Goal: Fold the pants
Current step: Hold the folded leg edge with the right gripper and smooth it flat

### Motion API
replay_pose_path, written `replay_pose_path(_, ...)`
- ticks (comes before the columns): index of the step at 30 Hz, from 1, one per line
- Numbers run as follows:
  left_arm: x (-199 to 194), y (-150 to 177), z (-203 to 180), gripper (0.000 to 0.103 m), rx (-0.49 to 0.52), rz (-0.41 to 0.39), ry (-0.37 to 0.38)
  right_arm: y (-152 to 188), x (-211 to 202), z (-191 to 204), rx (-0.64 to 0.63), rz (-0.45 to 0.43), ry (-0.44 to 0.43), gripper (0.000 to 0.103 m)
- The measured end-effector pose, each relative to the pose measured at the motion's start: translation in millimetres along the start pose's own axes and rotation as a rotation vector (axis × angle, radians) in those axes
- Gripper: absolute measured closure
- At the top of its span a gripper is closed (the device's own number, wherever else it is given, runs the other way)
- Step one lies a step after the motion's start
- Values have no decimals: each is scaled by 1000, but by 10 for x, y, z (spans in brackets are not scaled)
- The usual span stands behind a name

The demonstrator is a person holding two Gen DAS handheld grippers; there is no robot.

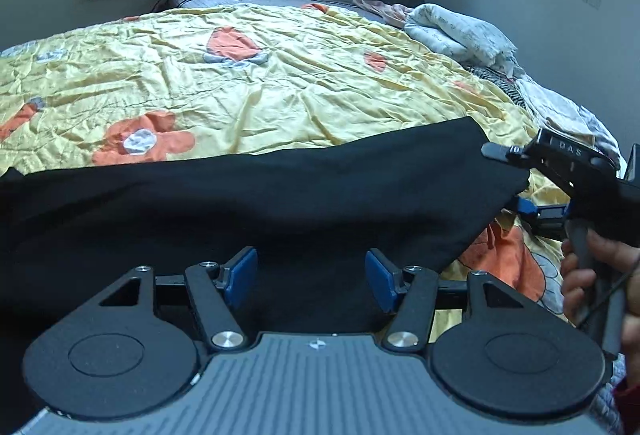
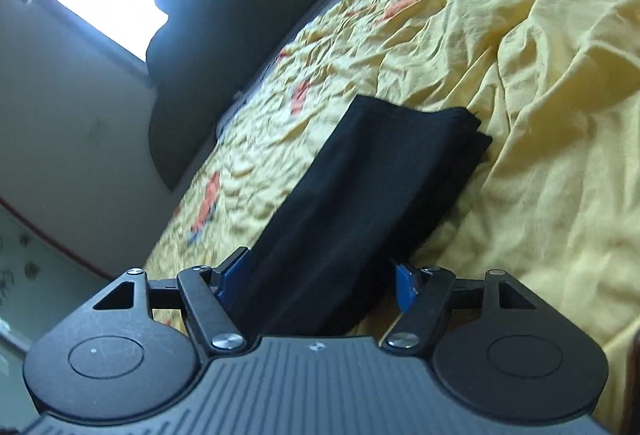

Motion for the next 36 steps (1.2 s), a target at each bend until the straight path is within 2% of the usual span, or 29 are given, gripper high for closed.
replay_pose_path(7,31,25,34,38,-23,9,-2,-273,127,-29,112,-76,-28,32)
replay_pose_path(10,29,18,49,38,-20,7,-10,-333,116,-55,183,-66,-25,31)
replay_pose_path(13,9,-3,95,37,-21,-6,-25,-269,-14,-52,167,-51,-5,31)
replay_pose_path(17,51,-4,160,36,-50,0,-30,-30,-221,-47,127,14,-10,31)
replay_pose_path(22,94,24,146,36,-59,12,-16,427,-250,44,53,222,-49,31)
replay_pose_path(26,68,23,130,36,-45,2,-31,536,-226,202,-46,260,-73,27)
replay_pose_path(29,52,13,132,36,-44,0,-34,377,-112,224,-15,215,-135,27)
replay_pose_path(32,27,8,141,36,-38,-2,-40,84,-1,118,32,84,-116,28)
replay_pose_path(34,13,0,157,36,-37,-3,-49,-98,62,37,99,16,-124,27)
replay_pose_path(36,12,-8,185,36,-45,-2,-54,-232,138,-26,189,-14,-164,28)
Point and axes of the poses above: each gripper's, at about its wrist camera, not at the fingertips, and x roughly the way its jaws point, z to its left, y to its underside, the point moved 9 cm from there along x, roughly the way its jaws point, and after that the axes turned 15 degrees about y, right-handed, at the moved point
